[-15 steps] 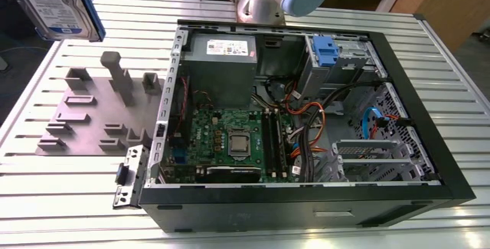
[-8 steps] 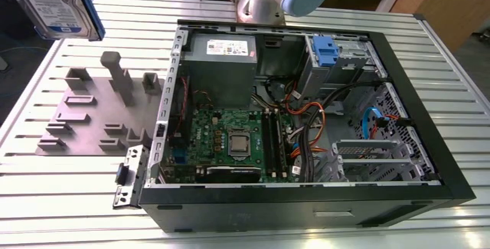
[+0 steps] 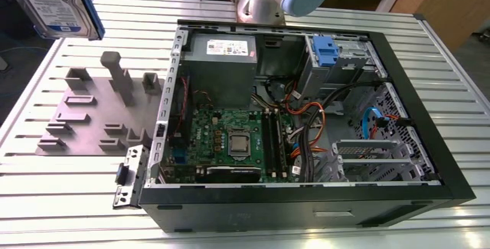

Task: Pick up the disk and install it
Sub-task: 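Pick up the disk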

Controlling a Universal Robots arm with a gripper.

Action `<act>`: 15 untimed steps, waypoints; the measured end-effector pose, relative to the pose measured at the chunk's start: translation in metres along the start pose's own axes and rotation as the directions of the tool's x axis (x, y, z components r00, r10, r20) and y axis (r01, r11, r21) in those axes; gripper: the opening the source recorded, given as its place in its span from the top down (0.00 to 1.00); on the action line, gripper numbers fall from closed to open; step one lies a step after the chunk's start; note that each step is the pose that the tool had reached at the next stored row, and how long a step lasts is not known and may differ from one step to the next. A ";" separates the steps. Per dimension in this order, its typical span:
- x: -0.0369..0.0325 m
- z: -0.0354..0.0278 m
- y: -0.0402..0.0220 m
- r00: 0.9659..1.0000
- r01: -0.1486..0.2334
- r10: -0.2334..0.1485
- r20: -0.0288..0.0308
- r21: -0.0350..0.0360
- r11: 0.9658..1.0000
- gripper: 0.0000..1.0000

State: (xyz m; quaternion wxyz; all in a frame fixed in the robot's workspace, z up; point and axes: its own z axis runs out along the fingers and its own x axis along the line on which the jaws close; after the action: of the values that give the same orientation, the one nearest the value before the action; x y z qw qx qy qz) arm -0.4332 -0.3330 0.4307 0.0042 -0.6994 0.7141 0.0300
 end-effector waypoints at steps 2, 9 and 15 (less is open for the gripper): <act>0.0000 -0.0005 0.0000 1.000 0.000 0.000 0.000 0.000 1.000 0.64; -0.0001 -0.0026 0.0001 1.000 0.000 0.000 0.000 0.000 1.000 0.64; -0.0003 -0.0052 0.0002 1.000 0.000 0.000 0.000 0.000 1.000 0.64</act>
State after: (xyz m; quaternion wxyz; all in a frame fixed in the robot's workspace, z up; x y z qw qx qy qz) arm -0.4332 -0.3330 0.4359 0.0042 -0.6994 0.7141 0.0300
